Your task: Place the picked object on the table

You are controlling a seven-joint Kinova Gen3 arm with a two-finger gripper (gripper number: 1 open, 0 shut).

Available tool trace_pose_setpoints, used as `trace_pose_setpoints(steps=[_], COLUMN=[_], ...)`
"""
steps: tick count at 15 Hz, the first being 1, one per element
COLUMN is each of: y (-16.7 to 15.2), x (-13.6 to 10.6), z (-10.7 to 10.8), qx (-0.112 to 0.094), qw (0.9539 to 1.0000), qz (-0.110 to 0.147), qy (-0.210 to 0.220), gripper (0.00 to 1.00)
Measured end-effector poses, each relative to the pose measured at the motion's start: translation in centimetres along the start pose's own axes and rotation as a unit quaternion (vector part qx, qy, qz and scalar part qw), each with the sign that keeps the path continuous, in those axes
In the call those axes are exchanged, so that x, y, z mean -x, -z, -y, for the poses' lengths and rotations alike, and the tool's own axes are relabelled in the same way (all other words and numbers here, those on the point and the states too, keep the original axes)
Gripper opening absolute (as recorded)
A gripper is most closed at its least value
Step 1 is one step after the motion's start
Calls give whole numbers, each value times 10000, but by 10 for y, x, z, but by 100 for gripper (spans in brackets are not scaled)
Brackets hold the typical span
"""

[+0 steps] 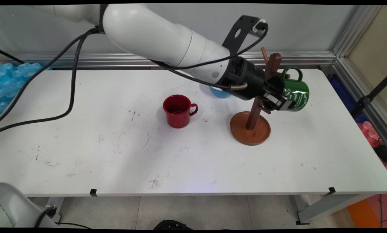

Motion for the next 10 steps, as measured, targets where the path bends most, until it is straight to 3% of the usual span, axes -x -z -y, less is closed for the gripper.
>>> trace_pose_setpoints(steps=[10], y=[17], x=[-6], z=[-23], qx=[243], qw=[9997], qz=[30], qy=[-23], gripper=[0])
